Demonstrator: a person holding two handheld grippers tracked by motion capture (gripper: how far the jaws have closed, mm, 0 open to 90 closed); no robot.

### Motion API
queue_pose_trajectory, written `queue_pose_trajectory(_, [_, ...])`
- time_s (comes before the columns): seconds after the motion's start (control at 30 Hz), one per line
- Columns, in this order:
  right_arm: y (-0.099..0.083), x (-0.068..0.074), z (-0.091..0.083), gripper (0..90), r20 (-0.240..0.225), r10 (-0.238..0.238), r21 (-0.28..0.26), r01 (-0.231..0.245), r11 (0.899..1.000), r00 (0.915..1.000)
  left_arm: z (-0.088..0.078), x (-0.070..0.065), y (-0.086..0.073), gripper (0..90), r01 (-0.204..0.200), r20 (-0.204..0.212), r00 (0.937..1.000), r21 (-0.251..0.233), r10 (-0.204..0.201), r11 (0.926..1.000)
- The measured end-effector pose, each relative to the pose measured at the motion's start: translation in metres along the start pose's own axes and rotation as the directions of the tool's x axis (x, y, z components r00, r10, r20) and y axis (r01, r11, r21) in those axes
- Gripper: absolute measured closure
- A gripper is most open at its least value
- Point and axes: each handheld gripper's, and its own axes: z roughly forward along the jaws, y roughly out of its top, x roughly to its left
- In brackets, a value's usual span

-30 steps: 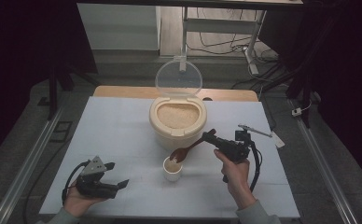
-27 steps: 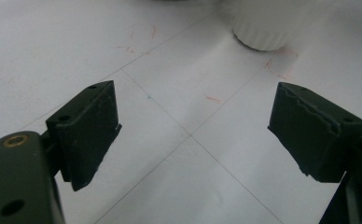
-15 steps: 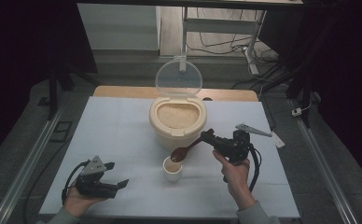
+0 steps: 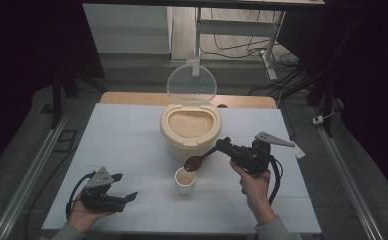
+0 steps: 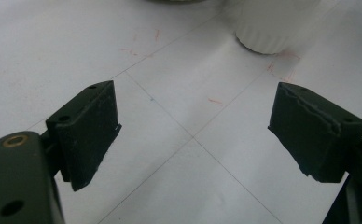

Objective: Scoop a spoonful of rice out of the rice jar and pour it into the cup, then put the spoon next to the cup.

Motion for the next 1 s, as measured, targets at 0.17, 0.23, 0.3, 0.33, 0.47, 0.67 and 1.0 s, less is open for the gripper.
queue_pose_trajectory(0.17, [0.006, 0.001, -0.007, 83.4, -0.015, -0.026, -0.007, 0.026, 1.000, 0.9995, -0.001, 0.000, 0.000, 15.6, 0.001, -0.004, 1.0000, -0.010, -0.001, 0.9999])
queue_pose_trajectory(0.23, [0.008, 0.002, -0.011, 83.4, -0.015, -0.048, -0.005, 0.048, 0.999, 0.9987, -0.002, 0.001, 0.000, 15.6, 0.003, -0.003, 1.0000, -0.012, -0.003, 0.9999])
queue_pose_trajectory(0.3, [0.010, 0.003, -0.014, 83.4, -0.011, -0.063, -0.003, 0.063, 0.998, 0.9979, -0.002, 0.000, 0.000, 15.6, 0.002, -0.004, 1.0000, -0.013, -0.002, 0.9999])
queue_pose_trajectory(0.33, [0.011, 0.003, -0.016, 83.4, -0.021, -0.067, 0.005, 0.067, 0.998, 0.9975, -0.001, 0.000, 0.000, 15.6, 0.001, -0.004, 1.0000, -0.013, -0.001, 0.9999])
queue_pose_trajectory(0.47, [0.014, 0.005, -0.022, 83.4, -0.015, -0.098, 0.019, 0.098, 0.995, 0.9951, -0.001, 0.001, -0.001, 15.6, 0.002, -0.003, 1.0000, -0.013, -0.002, 0.9999])
queue_pose_trajectory(0.67, [0.017, 0.009, -0.030, 83.4, 0.004, -0.141, 0.058, 0.141, 0.988, 0.9900, 0.000, 0.000, -0.001, 15.6, -0.001, -0.003, 1.0000, -0.012, 0.001, 0.9999])
queue_pose_trajectory(1.0, [0.010, 0.019, -0.033, 83.4, -0.010, -0.204, 0.192, 0.202, 0.960, 0.9789, 0.000, 0.000, 0.000, 15.5, -0.001, -0.004, 1.0000, -0.013, 0.001, 0.9999])
